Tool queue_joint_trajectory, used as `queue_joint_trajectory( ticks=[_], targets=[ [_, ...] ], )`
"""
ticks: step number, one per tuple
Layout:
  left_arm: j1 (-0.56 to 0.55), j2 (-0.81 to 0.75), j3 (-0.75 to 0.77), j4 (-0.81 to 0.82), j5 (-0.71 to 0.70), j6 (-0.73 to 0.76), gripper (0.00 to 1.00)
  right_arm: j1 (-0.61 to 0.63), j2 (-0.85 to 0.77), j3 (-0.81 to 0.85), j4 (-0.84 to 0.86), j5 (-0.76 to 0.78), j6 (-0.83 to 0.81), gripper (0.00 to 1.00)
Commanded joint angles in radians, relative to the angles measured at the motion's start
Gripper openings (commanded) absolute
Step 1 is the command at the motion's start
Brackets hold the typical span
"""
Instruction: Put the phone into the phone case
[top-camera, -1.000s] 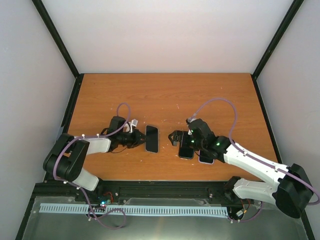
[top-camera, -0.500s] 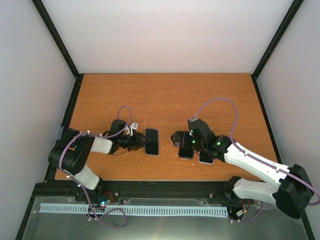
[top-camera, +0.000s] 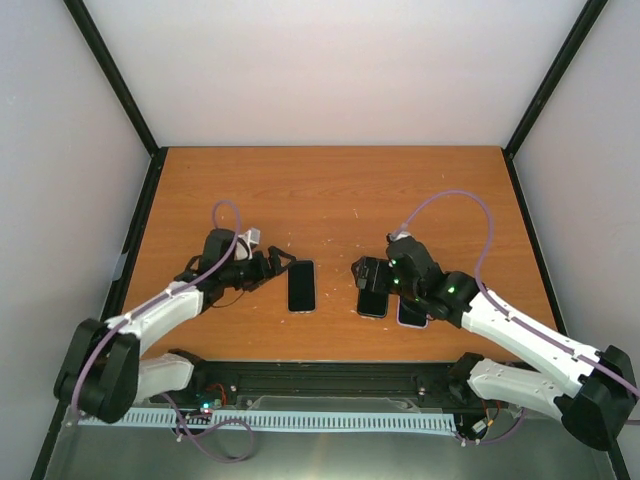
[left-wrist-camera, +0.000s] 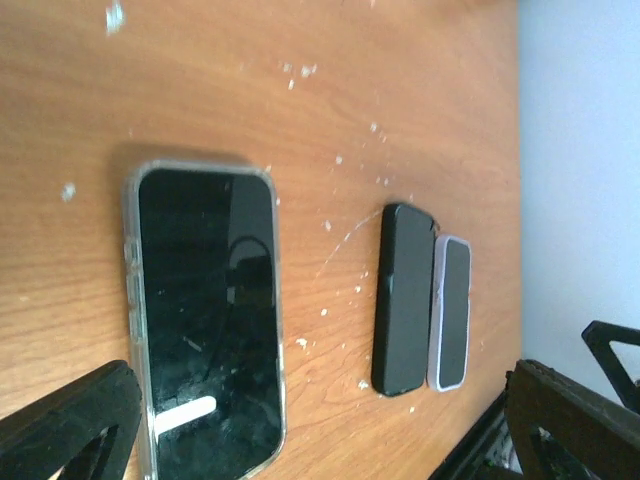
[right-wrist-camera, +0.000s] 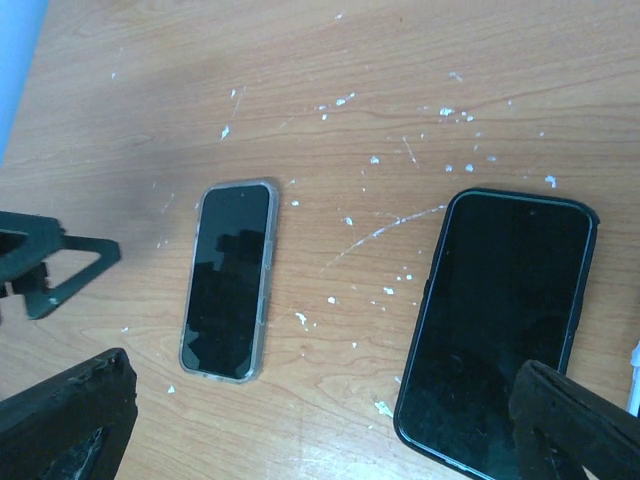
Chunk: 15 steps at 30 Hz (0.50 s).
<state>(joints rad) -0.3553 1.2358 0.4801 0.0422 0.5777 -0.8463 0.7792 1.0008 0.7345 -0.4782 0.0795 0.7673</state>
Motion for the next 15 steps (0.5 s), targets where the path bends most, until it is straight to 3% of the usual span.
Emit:
queue_joint_trajectory(
  ticks=[1,9,15],
  targets=[
    [0.003,-0.133,0.103,-0.229,-0.153,0.058,1.00,-0.003,-0.017,0.064,-0.036,0.052,-0.009,1.00],
    [0.003,-0.324,0.308,-0.468,-0.299,0.129,0.99,-0.003,-0.079,0.178,-0.146,0.092,-0.044,1.00],
    [0.003,-0.445,0.393,-0.501,-0.275,0.173,0.99,-0.003,-0.175,0.223,-0.183,0.109,-0.097,1.00]
  ],
)
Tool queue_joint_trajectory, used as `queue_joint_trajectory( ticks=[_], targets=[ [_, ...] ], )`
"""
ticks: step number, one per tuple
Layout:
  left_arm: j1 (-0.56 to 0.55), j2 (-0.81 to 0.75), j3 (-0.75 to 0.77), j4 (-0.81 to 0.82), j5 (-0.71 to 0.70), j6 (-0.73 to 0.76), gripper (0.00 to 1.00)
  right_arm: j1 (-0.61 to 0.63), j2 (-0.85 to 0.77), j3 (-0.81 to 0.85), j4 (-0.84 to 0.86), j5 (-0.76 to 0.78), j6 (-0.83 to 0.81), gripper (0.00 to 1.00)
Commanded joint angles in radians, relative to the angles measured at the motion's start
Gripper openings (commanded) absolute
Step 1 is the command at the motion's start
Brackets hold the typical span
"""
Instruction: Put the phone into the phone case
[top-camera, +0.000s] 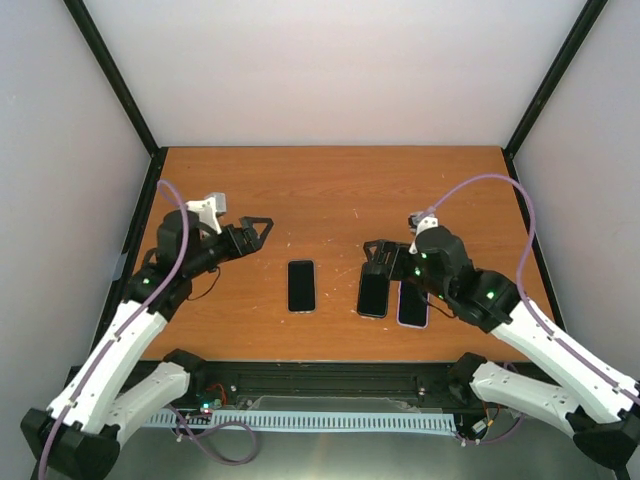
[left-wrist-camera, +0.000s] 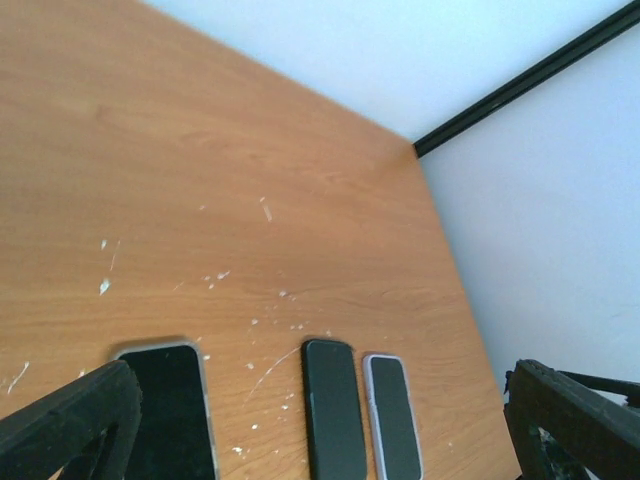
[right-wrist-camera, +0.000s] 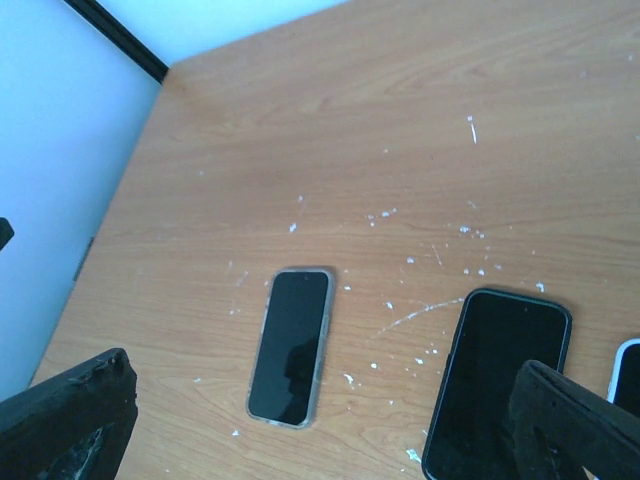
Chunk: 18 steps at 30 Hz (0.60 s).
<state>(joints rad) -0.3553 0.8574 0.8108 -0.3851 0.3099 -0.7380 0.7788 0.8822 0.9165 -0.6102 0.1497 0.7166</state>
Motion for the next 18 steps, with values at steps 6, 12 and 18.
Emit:
queue_joint_trajectory(
  ticks=[6,12,18],
  targets=[
    [0.003,-0.188,0.038,-0.025,0.031,0.057,0.99,-0.003,-0.148,0.030,-0.044,0.044,-0.044,1.00],
    [0.003,-0.250,-0.029,0.005,0.033,0.041,0.99,-0.003,-0.159,-0.011,-0.033,0.042,-0.023,1.00],
    [0.003,-0.283,-0.071,0.018,0.033,0.029,0.99,-0.003,-0.126,-0.032,-0.031,0.019,-0.003,1.00]
  ],
)
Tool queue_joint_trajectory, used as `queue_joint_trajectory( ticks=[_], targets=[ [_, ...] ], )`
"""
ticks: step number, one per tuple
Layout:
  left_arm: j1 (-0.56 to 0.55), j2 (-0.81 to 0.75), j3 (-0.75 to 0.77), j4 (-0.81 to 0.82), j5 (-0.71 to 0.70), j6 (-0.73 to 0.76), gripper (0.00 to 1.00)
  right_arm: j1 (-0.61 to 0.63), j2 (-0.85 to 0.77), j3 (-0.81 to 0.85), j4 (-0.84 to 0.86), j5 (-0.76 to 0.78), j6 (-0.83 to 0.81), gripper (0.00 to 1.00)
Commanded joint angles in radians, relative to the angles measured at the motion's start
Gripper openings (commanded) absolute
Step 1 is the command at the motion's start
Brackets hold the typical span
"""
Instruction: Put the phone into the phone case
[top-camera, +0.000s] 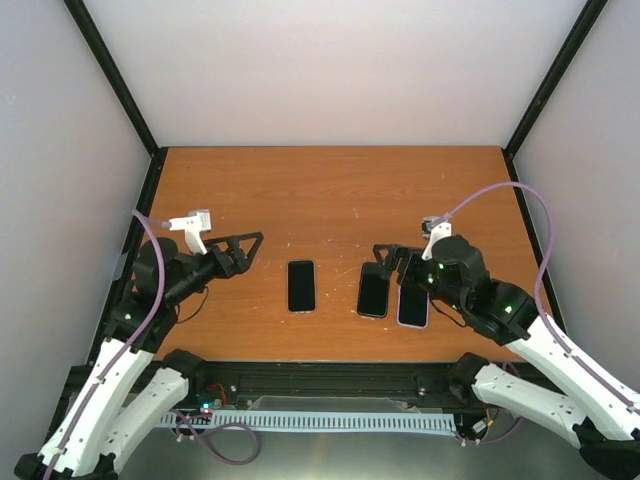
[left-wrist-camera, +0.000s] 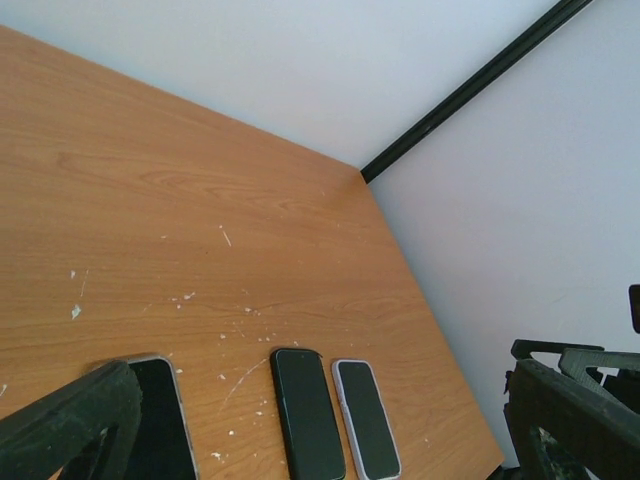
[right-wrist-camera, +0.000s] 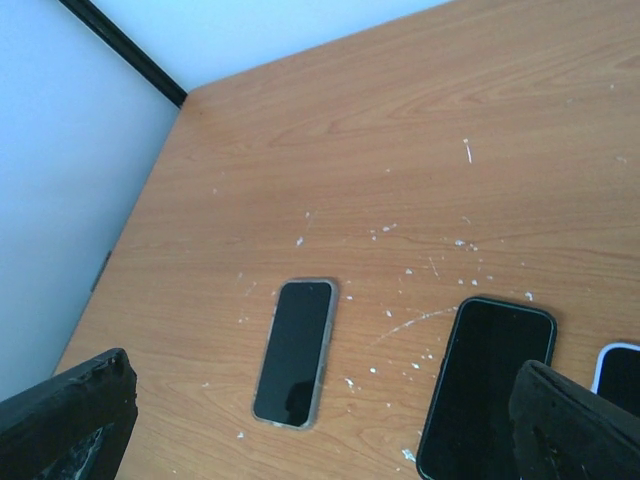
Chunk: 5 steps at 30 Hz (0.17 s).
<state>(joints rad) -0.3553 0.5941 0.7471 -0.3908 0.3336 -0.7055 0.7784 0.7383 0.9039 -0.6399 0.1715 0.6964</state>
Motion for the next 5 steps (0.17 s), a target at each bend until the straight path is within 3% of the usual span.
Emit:
queue_joint_trajectory(
  ticks=[1,5],
  targets=[
    [0.003,-0.022,-0.008,0.023,0.009,-0.003,1.00,-0.002,0.023,-0.020,-0.002,-0.003,0.021,1.00],
    [0.003,-0.020,0.001,0.007,0.000,-0.001,0.99,-0.003,0.026,-0.020,0.002,-0.006,0.026,1.00]
  ],
)
